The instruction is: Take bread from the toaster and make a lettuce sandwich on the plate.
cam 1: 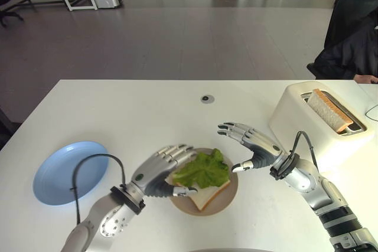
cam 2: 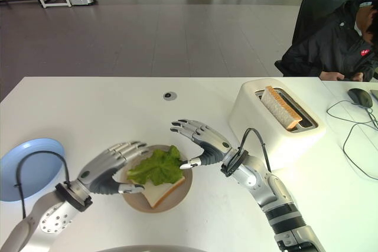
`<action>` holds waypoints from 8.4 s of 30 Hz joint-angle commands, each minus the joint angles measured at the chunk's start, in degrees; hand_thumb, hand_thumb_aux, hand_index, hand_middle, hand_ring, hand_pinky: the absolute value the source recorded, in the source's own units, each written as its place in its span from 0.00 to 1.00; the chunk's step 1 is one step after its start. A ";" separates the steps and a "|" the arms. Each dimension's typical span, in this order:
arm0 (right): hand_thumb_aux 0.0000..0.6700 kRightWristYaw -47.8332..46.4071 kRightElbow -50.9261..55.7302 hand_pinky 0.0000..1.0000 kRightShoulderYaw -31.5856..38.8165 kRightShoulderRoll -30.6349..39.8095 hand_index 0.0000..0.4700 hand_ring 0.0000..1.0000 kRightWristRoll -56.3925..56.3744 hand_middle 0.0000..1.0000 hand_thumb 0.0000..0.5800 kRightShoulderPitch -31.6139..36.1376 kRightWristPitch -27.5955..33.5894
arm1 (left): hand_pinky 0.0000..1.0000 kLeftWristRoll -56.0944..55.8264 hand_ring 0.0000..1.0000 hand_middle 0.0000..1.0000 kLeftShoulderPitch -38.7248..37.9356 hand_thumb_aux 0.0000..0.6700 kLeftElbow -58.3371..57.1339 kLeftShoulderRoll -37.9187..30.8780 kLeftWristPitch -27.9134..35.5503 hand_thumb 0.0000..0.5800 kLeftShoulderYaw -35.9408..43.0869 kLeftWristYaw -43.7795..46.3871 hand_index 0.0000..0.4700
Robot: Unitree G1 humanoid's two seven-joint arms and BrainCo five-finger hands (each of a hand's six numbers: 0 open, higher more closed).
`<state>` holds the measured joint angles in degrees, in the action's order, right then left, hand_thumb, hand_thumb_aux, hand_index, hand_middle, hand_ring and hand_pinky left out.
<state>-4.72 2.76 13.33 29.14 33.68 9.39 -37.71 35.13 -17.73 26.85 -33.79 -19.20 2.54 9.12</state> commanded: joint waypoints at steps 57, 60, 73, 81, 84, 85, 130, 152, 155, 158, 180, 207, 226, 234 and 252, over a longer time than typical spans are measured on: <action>1.00 -10.21 -5.77 0.00 -29.55 18.38 1.00 0.00 -12.40 0.00 1.00 -7.23 30.34 | 0.00 -12.89 0.00 0.00 0.64 0.00 -3.88 11.42 -0.26 0.00 -6.22 -3.71 0.00; 1.00 -8.89 -3.05 0.00 -31.92 18.76 1.00 0.00 -14.93 0.00 1.00 -4.14 31.45 | 0.00 -12.80 0.00 0.00 0.80 0.00 -4.05 11.48 -0.30 0.00 -6.26 -3.82 0.00; 0.00 -8.23 1.67 0.00 -31.25 20.40 0.00 0.00 -16.76 0.00 0.00 0.91 28.40 | 0.00 -12.08 0.00 0.00 -0.85 0.00 -3.12 12.40 -0.32 0.00 -6.92 -4.63 0.00; 0.00 -8.11 -1.84 0.00 -34.16 22.31 0.00 0.00 -15.47 0.00 0.00 -0.70 28.76 | 0.00 -11.93 0.00 0.00 -0.97 0.00 -2.77 12.55 -0.19 0.00 -6.78 -4.37 0.00; 0.00 -11.49 -0.87 0.00 -30.67 24.36 0.00 0.00 -12.06 0.00 0.00 -4.43 29.60 | 0.00 -11.83 0.00 0.00 -1.17 0.00 -2.47 12.49 -0.15 0.00 -6.86 -4.30 0.00; 0.00 -12.63 -0.57 0.00 -29.60 24.76 0.00 0.00 -11.45 0.00 0.00 -5.46 29.89 | 0.00 -11.78 0.00 0.00 -1.22 0.00 -2.38 12.48 -0.12 0.00 -6.87 -4.28 0.00; 1.00 -34.28 -20.58 0.00 -12.70 9.29 1.00 0.00 -53.43 0.00 1.00 11.76 50.71 | 0.00 -11.49 0.00 0.00 -0.67 0.00 -2.96 11.48 -2.19 0.00 -9.02 -5.10 0.00; 1.00 -68.50 33.21 0.00 18.96 -12.93 1.00 0.00 -30.87 0.00 1.00 38.19 15.62 | 0.00 -2.43 0.00 0.00 -2.98 0.00 -6.68 3.30 -21.14 0.00 -5.64 -2.02 0.00; 1.00 -65.61 38.68 0.00 18.82 -15.26 1.00 0.00 -27.54 0.00 1.00 40.80 12.49 | 0.00 1.46 0.00 0.00 -4.67 0.00 -5.15 2.63 -22.70 0.00 -5.61 -2.41 0.00; 1.00 -63.53 42.80 0.00 18.34 -16.52 1.00 0.00 -25.28 0.00 1.00 42.44 10.23 | 0.00 4.02 0.00 0.00 -6.47 0.00 -4.43 2.59 -24.08 0.00 -6.06 -3.46 0.00; 1.00 -68.26 43.01 0.00 9.08 -16.55 1.00 0.00 -29.88 0.00 1.00 47.45 14.72 | 0.00 10.40 0.00 0.00 -10.51 0.00 -0.06 2.97 -29.26 0.00 -11.13 -11.06 0.00; 1.00 -55.75 52.99 0.00 15.07 -20.51 1.00 0.00 -17.31 0.00 1.00 45.92 8.09 | 0.00 30.05 0.00 0.00 -2.06 0.00 -13.43 -0.23 -23.32 0.00 -0.63 -14.57 0.00; 0.00 -38.08 24.56 0.00 3.87 4.17 0.00 0.00 -23.15 0.00 0.00 30.57 3.64 | 0.00 10.64 0.00 0.00 -0.33 0.00 -8.12 -1.95 -20.82 0.00 1.75 -17.50 0.00; 1.00 -46.57 -17.40 0.95 -8.53 25.40 1.00 0.95 -36.31 0.95 1.00 -12.09 7.52 | 1.00 -30.21 1.00 1.00 -18.37 1.00 -8.29 -16.09 -27.90 1.00 -12.96 -4.26 1.00; 1.00 -23.74 3.58 0.93 13.37 5.95 1.00 0.93 4.73 0.93 1.00 -15.11 6.26 | 1.00 30.30 1.00 1.00 3.87 1.00 -21.81 -5.93 -19.96 1.00 8.55 -9.34 1.00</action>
<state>-31.31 -5.30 22.57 37.70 28.76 -6.30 -35.48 50.10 -21.63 12.14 -41.81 -44.74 6.72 6.83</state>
